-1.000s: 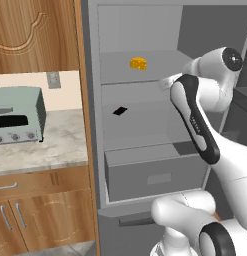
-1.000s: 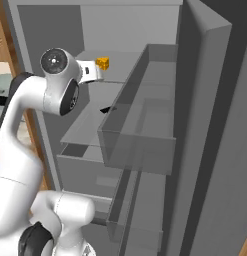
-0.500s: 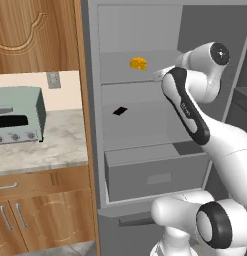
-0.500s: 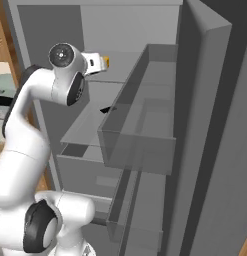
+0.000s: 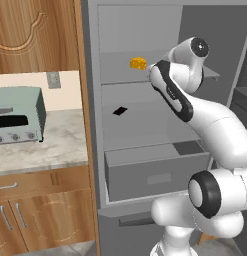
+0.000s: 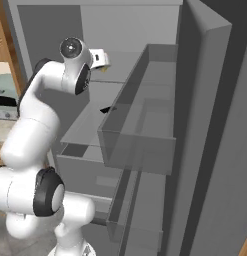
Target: Pick the cheese from the fridge and the cheese grater from the cabinet and place them next to the salad bowl.
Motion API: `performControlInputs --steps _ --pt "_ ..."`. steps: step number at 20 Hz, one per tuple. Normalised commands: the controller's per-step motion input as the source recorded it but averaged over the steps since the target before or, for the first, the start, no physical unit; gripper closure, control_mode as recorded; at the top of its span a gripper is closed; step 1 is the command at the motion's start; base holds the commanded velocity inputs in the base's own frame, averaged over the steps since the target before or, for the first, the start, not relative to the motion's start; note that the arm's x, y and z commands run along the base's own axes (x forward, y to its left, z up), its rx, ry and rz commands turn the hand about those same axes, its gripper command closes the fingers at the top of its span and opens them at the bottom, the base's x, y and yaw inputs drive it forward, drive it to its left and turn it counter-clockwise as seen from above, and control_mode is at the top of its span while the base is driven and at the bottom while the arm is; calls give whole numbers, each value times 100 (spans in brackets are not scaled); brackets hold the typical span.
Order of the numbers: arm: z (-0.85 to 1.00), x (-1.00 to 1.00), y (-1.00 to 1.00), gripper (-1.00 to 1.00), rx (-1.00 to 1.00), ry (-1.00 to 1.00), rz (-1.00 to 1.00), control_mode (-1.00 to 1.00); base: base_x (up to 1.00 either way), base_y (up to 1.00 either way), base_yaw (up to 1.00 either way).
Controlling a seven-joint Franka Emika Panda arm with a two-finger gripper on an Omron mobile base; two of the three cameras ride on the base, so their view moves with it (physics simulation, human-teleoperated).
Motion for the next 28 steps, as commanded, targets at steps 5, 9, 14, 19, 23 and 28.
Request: performControlInputs --steps 5,9,14,19,23,28 --pt "0 41 0 -100 -1 3 0 -100 0 0 0" --pt "0 39 0 -100 -2 0 0 -100 0 0 0" --pt "0 45 0 -100 -1 0 0 -100 0 0 0" --pt "-8 47 0 -100 0 0 0 -100 0 0 0" --pt "-16 39 0 -100 1 0 0 -100 0 0 0" --pt "-11 41 0 -100 4 0 0 -100 0 0 0"
